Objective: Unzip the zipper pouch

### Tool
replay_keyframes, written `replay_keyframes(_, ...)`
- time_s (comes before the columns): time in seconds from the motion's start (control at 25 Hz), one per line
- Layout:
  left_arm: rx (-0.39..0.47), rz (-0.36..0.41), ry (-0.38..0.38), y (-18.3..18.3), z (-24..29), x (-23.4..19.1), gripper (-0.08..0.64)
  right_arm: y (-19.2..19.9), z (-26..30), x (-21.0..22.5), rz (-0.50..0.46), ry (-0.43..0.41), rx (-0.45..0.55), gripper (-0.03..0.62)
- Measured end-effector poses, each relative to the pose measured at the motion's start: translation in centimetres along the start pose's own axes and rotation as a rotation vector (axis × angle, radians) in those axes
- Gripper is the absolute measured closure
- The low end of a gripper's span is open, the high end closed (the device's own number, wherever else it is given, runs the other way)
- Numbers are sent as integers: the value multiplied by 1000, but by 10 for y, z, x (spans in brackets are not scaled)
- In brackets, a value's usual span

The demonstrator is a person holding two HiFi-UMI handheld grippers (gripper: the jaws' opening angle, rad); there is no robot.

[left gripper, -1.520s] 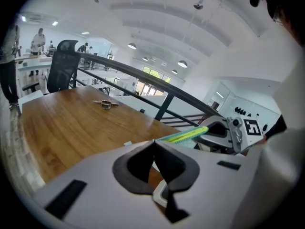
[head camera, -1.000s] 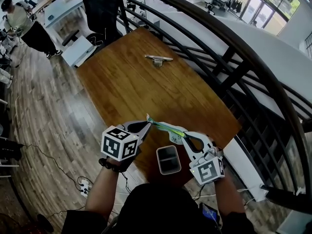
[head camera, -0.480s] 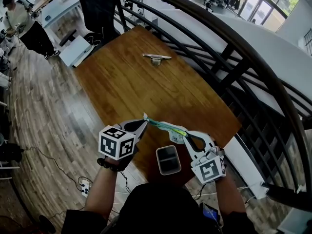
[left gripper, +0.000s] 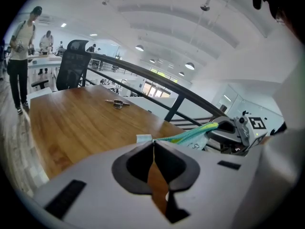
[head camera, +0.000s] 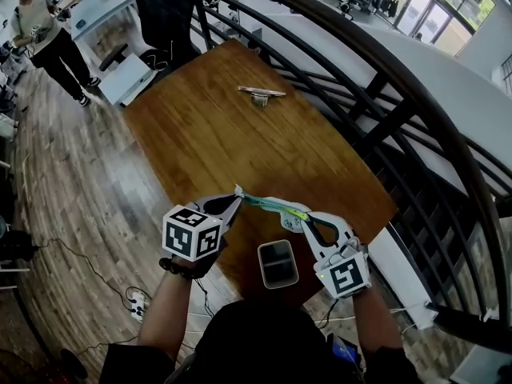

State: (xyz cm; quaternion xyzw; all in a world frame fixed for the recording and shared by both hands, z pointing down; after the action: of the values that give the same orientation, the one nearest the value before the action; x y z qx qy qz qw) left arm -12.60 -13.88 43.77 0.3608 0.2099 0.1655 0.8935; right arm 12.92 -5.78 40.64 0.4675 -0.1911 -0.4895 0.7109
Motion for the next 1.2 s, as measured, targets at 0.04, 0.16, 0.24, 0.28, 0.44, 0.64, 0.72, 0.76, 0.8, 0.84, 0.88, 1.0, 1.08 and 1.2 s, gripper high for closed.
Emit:
replay_keyframes(0.04, 3, -2, -7, 0, 0, -1, 543, 0, 2, 1, 2, -3, 6, 589)
replay_keyframes(0.16, 25, 10, -28, -1, -4, -5, 541, -3, 7, 3, 7, -9, 21, 589)
replay_keyframes(0.24, 40, 9, -27, -2, -8, -7, 509, -5, 11, 5, 13, -14, 32, 589)
replay_keyframes(0.28, 43, 6, -26, -3, -10, -8, 463, -5, 14, 7, 18, -17, 39, 589)
replay_keyframes(0.44, 43, -9, -34, 1, -17, -12, 453, -4, 24, 12, 56, -31, 66, 589)
replay_keyframes(0.64, 39, -54, -52, 13, -25, -22, 454, -13, 38, 17, 183, -62, 139, 589)
replay_keyframes(0.72, 44, -68, -60, 15, -28, -26, 454, -15, 44, 18, 198, -65, 146, 588)
replay_keyframes(0.76, 46, -75, -63, 17, -30, -29, 454, -14, 47, 19, 202, -58, 139, 586)
replay_keyframes(0.8, 46, -80, -66, 18, -31, -31, 454, -12, 51, 20, 212, -50, 121, 583)
replay_keyframes(0.84, 46, -83, -69, 19, -33, -33, 454, -8, 54, 21, 223, -41, 96, 570)
replay_keyframes(0.88, 46, -86, -71, 21, -34, -34, 454, -4, 57, 22, 231, -30, 71, 536)
replay_keyframes(1.0, 44, -95, -75, 26, -36, -36, 454, 7, 58, 25, 248, 1, 36, 488)
replay_keyframes(1.08, 36, -98, -76, 29, -35, -36, 454, 11, 55, 27, 264, 21, 31, 474)
replay_keyframes(1.2, 27, -101, -71, 33, -36, -37, 454, 12, 47, 29, 261, 87, 33, 474)
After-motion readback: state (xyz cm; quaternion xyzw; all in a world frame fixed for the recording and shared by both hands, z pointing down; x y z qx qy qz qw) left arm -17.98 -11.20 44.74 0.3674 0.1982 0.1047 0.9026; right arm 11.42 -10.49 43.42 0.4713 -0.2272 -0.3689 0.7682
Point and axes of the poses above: the fingertips, and each gripper's own axes: z forward along the fingers, x to its right, y out of its underside, the point moved 10 cm from there along -z, backward along the fingers, and after that the axes turned 14 degrees about -y, right-handed, at the moved point
